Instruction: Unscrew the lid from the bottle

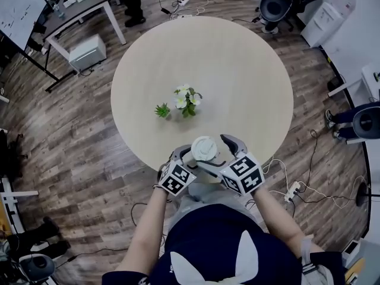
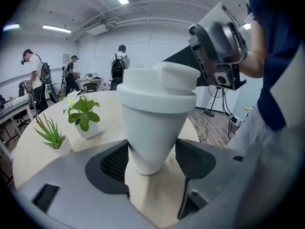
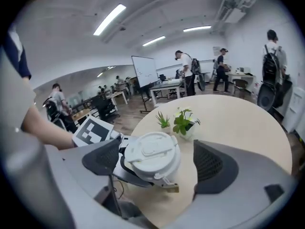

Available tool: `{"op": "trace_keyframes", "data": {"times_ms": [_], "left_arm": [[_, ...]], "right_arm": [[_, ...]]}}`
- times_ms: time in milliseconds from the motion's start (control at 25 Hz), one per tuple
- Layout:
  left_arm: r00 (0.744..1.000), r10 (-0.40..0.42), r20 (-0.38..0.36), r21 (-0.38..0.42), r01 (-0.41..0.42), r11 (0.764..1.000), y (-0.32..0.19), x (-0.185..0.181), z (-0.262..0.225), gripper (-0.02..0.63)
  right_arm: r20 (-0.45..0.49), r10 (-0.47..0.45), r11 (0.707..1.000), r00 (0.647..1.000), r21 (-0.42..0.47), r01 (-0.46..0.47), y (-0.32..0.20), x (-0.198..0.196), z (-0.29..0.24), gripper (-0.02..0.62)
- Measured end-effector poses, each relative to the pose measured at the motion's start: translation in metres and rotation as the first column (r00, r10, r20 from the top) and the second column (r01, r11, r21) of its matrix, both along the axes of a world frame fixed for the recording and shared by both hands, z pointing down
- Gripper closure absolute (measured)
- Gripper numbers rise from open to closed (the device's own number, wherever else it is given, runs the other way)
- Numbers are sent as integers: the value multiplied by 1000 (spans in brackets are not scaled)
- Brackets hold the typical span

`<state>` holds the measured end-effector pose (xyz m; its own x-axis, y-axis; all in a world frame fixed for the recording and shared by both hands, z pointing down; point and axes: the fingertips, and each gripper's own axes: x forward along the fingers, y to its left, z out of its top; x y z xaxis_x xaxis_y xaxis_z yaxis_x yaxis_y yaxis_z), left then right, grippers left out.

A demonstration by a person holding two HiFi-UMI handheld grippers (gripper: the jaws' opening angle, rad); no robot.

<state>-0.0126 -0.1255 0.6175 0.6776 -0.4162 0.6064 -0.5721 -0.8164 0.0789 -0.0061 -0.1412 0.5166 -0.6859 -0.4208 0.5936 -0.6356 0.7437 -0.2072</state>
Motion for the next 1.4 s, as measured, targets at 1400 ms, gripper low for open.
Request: {"op": "trace_keyframes", "data": {"times_ms": [1400], "left_arm": [[1000,-1,-4,5,1,1000,6,8,-1,291]], "right_arm": [[-196,-785,614,588,-113,781,26,-19,20,172]]}}
